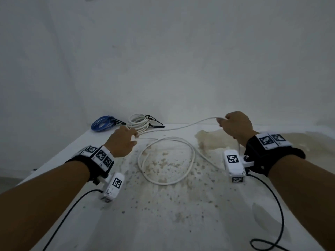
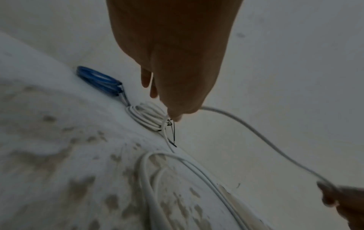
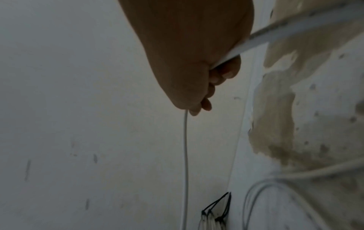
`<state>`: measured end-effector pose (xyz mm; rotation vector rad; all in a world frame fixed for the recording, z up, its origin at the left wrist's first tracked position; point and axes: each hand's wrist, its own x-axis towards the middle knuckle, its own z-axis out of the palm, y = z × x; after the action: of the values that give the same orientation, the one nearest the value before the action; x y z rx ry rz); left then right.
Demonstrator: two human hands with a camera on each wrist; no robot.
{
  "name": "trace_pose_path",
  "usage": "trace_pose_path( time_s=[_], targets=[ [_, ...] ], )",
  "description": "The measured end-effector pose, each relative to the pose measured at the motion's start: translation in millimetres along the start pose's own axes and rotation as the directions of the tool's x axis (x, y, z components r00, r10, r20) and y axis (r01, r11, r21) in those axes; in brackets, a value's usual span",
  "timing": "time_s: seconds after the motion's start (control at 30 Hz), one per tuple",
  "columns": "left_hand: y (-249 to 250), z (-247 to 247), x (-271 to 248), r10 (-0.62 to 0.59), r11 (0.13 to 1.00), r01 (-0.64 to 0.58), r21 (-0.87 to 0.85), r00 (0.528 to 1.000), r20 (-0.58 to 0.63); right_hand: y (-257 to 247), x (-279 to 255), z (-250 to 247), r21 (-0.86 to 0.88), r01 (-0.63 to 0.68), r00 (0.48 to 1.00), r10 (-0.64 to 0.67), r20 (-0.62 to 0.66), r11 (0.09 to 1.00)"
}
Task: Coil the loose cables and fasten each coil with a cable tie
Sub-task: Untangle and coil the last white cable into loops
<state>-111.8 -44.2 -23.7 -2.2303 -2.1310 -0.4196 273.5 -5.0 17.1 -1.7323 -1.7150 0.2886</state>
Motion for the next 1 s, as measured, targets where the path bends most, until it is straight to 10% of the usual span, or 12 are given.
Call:
trace_pose_path(
  time_s=[0.13, 0.47, 0.6, 0.67, 0.73, 0.8, 0.87, 1.0],
  targets=[
    [17, 13, -8, -0.301, 0.951, 0.308, 0.013, 0.922, 0.244, 38, 0, -6, -0.093, -0.146, 0.989, 0.146, -0.005, 0.985],
    [61, 1, -10, -0.244, 0.908, 0.366, -0.206, 0.859, 0.451, 44, -19, 2, -0.416, -0.241, 0.921, 0.342, 0.187, 0.877],
    [77, -23, 2, -0.3, 0.422, 0.513, -0.747, 0.857, 0.419, -25, -31, 23, -0.207, 0.201, 0.965, -0.158, 0.208, 0.957],
    [88, -38, 4, -0.258, 0.129, 0.499, -0.857, 0.851, 0.457, -73, -46, 30, 0.026, 0.402, 0.839, -0.379, 0.389, 0.915],
    [99, -54, 5, -0.22, 0.028, 0.442, -0.897, 0.878, 0.426, -113, -61, 42, 0.215, 0.393, 0.714, -0.444, 0.541, 0.894],
    [101, -63, 5, -0.244, 0.05, 0.385, -0.922, 0.899, 0.362, -132, -64, 53, 0.356, 0.234, 0.708, -0.41, 0.575, 0.904],
    [90, -65, 2, -0.306, 0.132, 0.367, -0.921, 0.899, 0.314, -137, -56, 51, 0.337, 0.203, 0.814, -0.35, 0.464, 0.919],
    [63, -52, 3, -0.372, 0.452, 0.429, -0.782, 0.888, 0.272, -126, -39, 18, 0.489, 0.2, 0.932, -0.319, 0.171, 0.849]
  ],
)
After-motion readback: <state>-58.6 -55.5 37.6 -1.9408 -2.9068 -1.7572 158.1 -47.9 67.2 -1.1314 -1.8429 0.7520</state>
